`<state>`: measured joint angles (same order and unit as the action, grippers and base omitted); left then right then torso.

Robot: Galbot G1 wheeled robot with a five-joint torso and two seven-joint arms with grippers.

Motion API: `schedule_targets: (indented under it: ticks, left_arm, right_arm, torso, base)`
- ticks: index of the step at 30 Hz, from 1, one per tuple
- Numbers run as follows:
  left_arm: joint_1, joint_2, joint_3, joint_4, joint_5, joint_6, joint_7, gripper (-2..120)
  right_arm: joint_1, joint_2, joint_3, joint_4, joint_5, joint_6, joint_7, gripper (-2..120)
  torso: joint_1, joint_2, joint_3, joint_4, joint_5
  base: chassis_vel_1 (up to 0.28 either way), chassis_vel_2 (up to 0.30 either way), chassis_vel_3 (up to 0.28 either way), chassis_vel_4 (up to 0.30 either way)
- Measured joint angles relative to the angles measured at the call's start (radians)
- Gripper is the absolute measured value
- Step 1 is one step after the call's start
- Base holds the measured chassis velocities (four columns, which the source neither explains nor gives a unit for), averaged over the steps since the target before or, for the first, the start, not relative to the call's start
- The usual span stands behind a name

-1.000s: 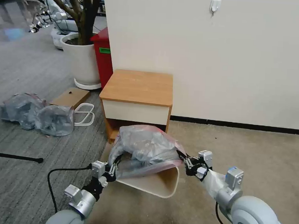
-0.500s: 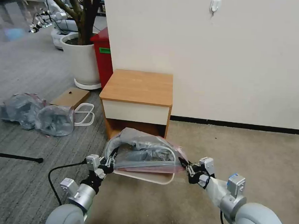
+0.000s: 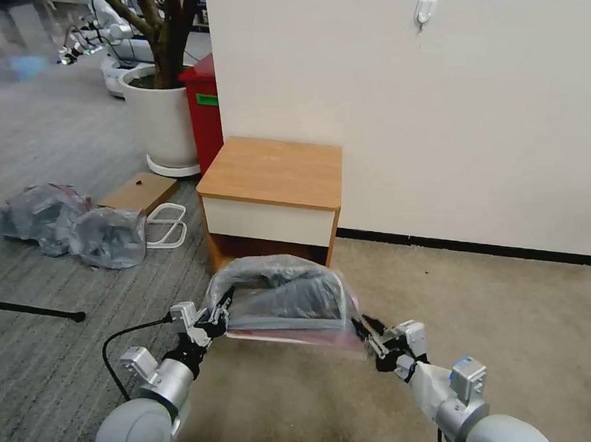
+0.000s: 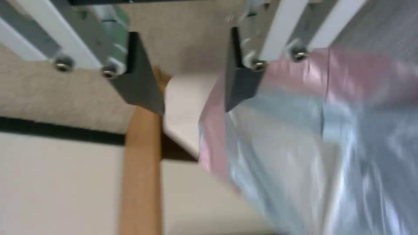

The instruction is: Pick up the garbage bag from the table and place it over the trash can.

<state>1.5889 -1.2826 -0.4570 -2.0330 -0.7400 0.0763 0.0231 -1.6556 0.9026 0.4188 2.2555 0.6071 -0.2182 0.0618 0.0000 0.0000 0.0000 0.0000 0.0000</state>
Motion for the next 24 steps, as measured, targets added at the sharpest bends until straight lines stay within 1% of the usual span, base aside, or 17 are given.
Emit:
schedule_targets:
  ticks: [1, 2, 3, 4, 5, 6, 7, 9, 10, 11, 13, 14, 15, 18, 19, 21, 24]
  left_arm:
    - [0.0, 0.0, 0.0, 0.0, 0.0, 0.0, 0.0, 2]
    - [-0.001, -0.006, 0.0, 0.001, 0.009, 0.007, -0.012, 2]
    - [-0.004, -0.018, -0.004, 0.005, 0.014, 0.019, -0.041, 2]
    - [-0.004, -0.023, -0.006, 0.005, 0.01, 0.021, -0.048, 2]
    - [-0.004, -0.029, -0.009, 0.005, 0.003, 0.022, -0.053, 2]
    - [-0.004, -0.029, -0.009, 0.005, 0.003, 0.022, -0.053, 2]
    - [-0.002, -0.035, -0.012, 0.005, -0.008, 0.023, -0.059, 2]
    - [0.0, -0.045, -0.018, 0.005, -0.037, 0.023, -0.068, 2]
    - [0.0, -0.049, -0.02, 0.004, -0.049, 0.023, -0.071, 2]
    - [0.0, -0.049, -0.02, 0.004, -0.049, 0.023, -0.071, 2]
    - [0.001, -0.057, -0.025, 0.001, -0.073, 0.024, -0.075, 2]
    - [0.001, -0.059, -0.026, 0.0, -0.08, 0.024, -0.075, 2]
    - [0.001, -0.059, -0.026, 0.0, -0.08, 0.024, -0.075, 2]
    - [0.0, -0.068, -0.028, -0.001, -0.097, 0.026, -0.076, 2]
    - [0.0, -0.068, -0.028, -0.001, -0.097, 0.026, -0.076, 2]
    - [-0.001, -0.075, -0.027, -0.001, -0.116, 0.032, -0.081, 2]
    - [-0.002, -0.081, -0.025, -0.002, -0.124, 0.037, -0.084, 2]
  right_arm:
    - [0.0, 0.0, 0.0, 0.0, 0.0, 0.0, 0.0, 43]
    - [-0.012, 0.015, 0.011, 0.011, 0.004, 0.01, 0.015, 48]
    - [-0.03, 0.061, 0.027, 0.04, 0.02, 0.029, 0.05, 62]
    - [-0.033, 0.084, 0.03, 0.048, 0.032, 0.036, 0.068, 65]
    - [-0.035, 0.118, 0.031, 0.058, 0.063, 0.042, 0.092, 70]
    - [-0.035, 0.118, 0.031, 0.058, 0.063, 0.042, 0.092, 70]
    - [-0.037, 0.151, 0.032, 0.067, 0.1, 0.047, 0.118, 76]
    - [-0.047, 0.238, 0.026, 0.087, 0.222, 0.05, 0.195, 85]
    - [-0.052, 0.264, 0.022, 0.089, 0.258, 0.05, 0.212, 87]
    - [-0.052, 0.264, 0.022, 0.089, 0.258, 0.05, 0.212, 87]
    - [-0.064, 0.347, 0.008, 0.079, 0.352, 0.058, 0.238, 97]
    - [-0.065, 0.383, -0.002, 0.066, 0.381, 0.062, 0.238, 99]
    - [-0.065, 0.383, -0.002, 0.066, 0.381, 0.062, 0.238, 99]
    - [-0.046, 0.465, -0.036, 0.031, 0.39, 0.058, 0.191, 100]
    - [-0.046, 0.465, -0.036, 0.031, 0.39, 0.058, 0.191, 100]
    - [-0.023, 0.505, -0.078, 0.017, 0.375, 0.054, 0.179, 100]
    - [-0.013, 0.52, -0.103, 0.004, 0.367, 0.055, 0.167, 100]
  torso:
    - [0.0, 0.0, 0.0, 0.0, 0.0]
    - [0.0, 0.0, 0.0, 0.0, -0.0001]
    - [0.0, 0.0, 0.0, 0.0, -0.0001]
    - [0.0, 0.0, 0.0, 0.0, -0.0001]
    - [0.0, 0.0, 0.0, 0.0, -0.0002]
    - [0.0, 0.0, 0.0, 0.0, -0.0002]
    - [0.0, 0.0, 0.0, 0.0, 0.0]
    - [0.0, 0.0, 0.0, 0.0001, -0.0002]
    - [0.0, 0.0, 0.0, 0.0, -0.0002]
    - [0.0, 0.0, 0.0, 0.0, -0.0002]
    - [0.0, 0.0, 0.0, -0.0001, -0.0003]
    - [0.0, 0.0, 0.0, -0.0002, 0.0002]
    - [0.0, 0.0, 0.0, -0.0002, 0.0002]
    - [0.0, 0.0, 0.0, -0.0001, -0.0001]
    - [0.0, 0.0, 0.0, -0.0001, -0.0001]
    - [0.0, 0.0, 0.0, 0.0001, -0.0001]
    - [0.0, 0.0, 0.0, 0.0, -0.0002]
  base:
    - [0.0, 0.0, 0.0, 0.0]
    - [0.0, 0.0, 0.0, 0.0]
    - [0.0, 0.0, 0.0, 0.0]
    - [0.0, 0.0, 0.0, 0.0]
    - [0.0, 0.0, 0.0, 0.0]
    - [0.0, 0.0, 0.0, 0.0]
    - [0.0, 0.0, 0.0, 0.0]
    - [0.0, 0.0, 0.0, 0.0]
    - [0.0, 0.0, 0.0, 0.0]
    - [0.0, 0.0, 0.0, 0.0]
    - [0.0, 0.0, 0.0, 0.0]
    - [0.0, 0.0, 0.0, 0.0]
    - [0.0, 0.0, 0.0, 0.0]
    - [0.0, 0.0, 0.0, 0.0]
    - [0.0, 0.0, 0.0, 0.0]
    - [0.0, 0.0, 0.0, 0.0]
    - [0.0, 0.0, 0.0, 0.0]
